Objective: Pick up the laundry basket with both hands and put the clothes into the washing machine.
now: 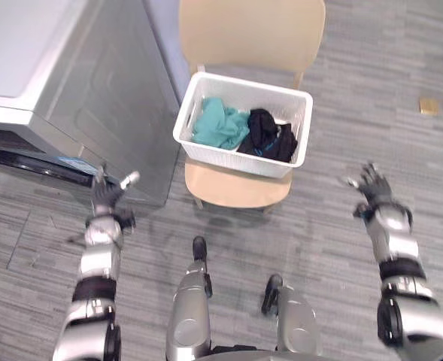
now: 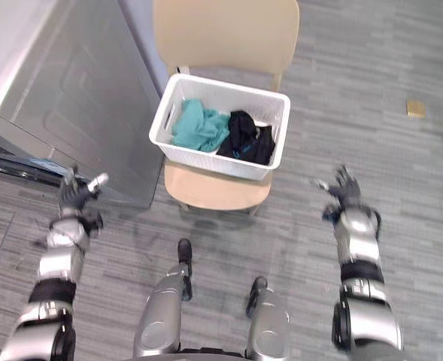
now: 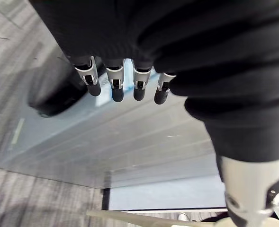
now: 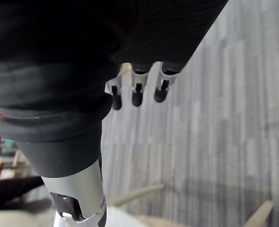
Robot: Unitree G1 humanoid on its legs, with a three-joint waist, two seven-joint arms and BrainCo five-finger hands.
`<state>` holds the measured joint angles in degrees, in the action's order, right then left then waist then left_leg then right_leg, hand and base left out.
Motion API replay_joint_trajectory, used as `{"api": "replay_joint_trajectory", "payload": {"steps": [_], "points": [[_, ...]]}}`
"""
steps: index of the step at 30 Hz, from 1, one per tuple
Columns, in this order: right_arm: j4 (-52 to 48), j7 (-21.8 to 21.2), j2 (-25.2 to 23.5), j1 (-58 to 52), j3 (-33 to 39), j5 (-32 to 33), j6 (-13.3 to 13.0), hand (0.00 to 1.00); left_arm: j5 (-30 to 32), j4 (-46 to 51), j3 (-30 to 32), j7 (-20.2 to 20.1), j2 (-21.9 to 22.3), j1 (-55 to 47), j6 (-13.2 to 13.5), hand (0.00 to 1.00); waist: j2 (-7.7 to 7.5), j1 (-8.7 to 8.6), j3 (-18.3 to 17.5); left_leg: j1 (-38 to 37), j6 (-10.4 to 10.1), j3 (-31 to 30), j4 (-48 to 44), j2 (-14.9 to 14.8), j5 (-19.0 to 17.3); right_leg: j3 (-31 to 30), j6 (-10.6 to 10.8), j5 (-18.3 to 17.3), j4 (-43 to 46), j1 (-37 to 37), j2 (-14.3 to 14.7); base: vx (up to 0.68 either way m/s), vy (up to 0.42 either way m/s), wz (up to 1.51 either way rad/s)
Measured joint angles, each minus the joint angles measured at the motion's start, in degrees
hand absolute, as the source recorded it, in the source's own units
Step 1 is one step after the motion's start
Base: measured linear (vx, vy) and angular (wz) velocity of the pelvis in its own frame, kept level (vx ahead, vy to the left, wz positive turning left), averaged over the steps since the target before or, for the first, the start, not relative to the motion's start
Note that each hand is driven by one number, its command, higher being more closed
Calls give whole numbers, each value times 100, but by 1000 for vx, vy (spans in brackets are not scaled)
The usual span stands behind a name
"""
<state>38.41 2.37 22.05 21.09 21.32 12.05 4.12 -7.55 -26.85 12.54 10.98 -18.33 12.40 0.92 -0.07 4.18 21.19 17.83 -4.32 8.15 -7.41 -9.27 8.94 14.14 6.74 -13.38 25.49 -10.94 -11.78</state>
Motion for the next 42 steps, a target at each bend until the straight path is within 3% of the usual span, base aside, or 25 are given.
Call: {"api": "replay_joint_trajectory", "payload": {"steps": [3,9,13,16,20,27,30,31,33,34,35,36,38,40,42], "points": [[106,5,-368,-1234,714,-55,-71,0,-76,-2,88,-151,371,-1107,29,0,-51,-4,-636,-287,-34,-58,153,65,-18,119,39,12,-393,441,7,128,-37,13],[803,-32,-1138,-2298,988,-123,-107,0,-68,-899,343,-338,1130,-1881,55,0,-1,-17,-1466,-775,-44,-138,440,120,-72,170,73,174,-1039,1022,91,77,-24,-2],[1640,-145,-1649,-2471,1042,-142,-107,0,-3,-2265,491,-350,1493,-1920,32,0,73,-24,-1770,-1145,-61,-51,783,158,-60,92,104,323,-1396,1290,115,46,1,-17],[2198,-156,-1899,-2523,1089,-143,-106,0,54,-2948,736,-340,1533,-1986,-58,0,43,-33,-1859,-1445,-104,-29,1100,250,-34,-46,117,381,-1561,1409,151,49,13,-28],[2660,-270,-2115,-2729,1489,-157,-91,0,84,-3419,1073,-367,1530,-2054,-174,0,-68,-58,-1799,-2006,-66,-110,1162,396,2,-41,155,400,-1688,1997,56,73,-2,-2],[2796,-383,-2096,-2744,1324,-258,-71,0,161,-3440,1168,-505,1561,-2043,-215,0,-58,-207,-1761,-1767,-75,-962,1006,551,-40,529,92,15,-1241,2068,-15,-56,-36,51],[2812,-387,-1904,-2557,902,-358,-97,0,77,-3383,1166,-564,1605,-2064,-171,0,97,-174,-1528,-1034,-174,-1602,489,518,-73,939,-35,-174,-904,1816,175,-153,-91,98],[2817,-378,-1762,-2361,725,-374,-111,0,28,-3287,1166,-562,1637,-2119,-170,0,209,-143,-1389,-775,-299,-1835,471,497,15,1099,-128,-293,-529,1530,189,-168,-84,69],[2718,-354,-1609,-2157,459,-373,-152,0,-47,-3160,1187,-535,1696,-2172,-172,0,275,-121,-1260,-439,-423,-2143,755,469,91,1419,-233,-503,-23,1056,170,-231,-154,98],[2641,-331,-1552,-2089,405,-375,-144,0,-80,-3150,1251,-467,1707,-2119,-171,0,327,-24,-1181,-403,-552,-2130,1159,400,-273,1733,-332,-494,-20,960,172,-227,-159,118],[2555,-319,-1556,-2078,406,-374,-150,0,-82,-3132,1298,-456,1723,-2071,-169,0,198,-40,-1091,-345,-397,-1947,1213,418,-358,1866,-398,-430,-87,951,48,-140,-72,106],[2516,-273,-1592,-1988,409,-374,-158,0,-82,-3126,1425,-444,1812,-2036,-170,0,85,60,-1021,-182,-250,-1311,733,470,-245,2043,-503,-325,-105,849,-192,-77,-52,82],[2305,-245,-1529,-1891,471,-370,-166,0,-84,-3177,1725,-440,1962,-2150,-180,0,69,103,-1010,-7,-149,-752,-957,397,-367,2264,-576,-157,-211,861,-296,-70,-83,61],[2305,-249,-1569,-1834,612,-369,-255,0,-79,-3248,2064,-441,2008,-2262,-189,0,86,98,-1021,-194,-205,-582,-2140,15,-1329,2597,-608,-75,-292,933,-257,-117,-8,64],[2331,-241,-1588,-1847,862,-369,-255,0,-72,-3367,2182,-461,2026,-2227,-199,0,100,65,-1046,-422,-246,-450,-2475,-322,-1640,2856,-564,36,-393,984,-234,-103,76,66]]}}
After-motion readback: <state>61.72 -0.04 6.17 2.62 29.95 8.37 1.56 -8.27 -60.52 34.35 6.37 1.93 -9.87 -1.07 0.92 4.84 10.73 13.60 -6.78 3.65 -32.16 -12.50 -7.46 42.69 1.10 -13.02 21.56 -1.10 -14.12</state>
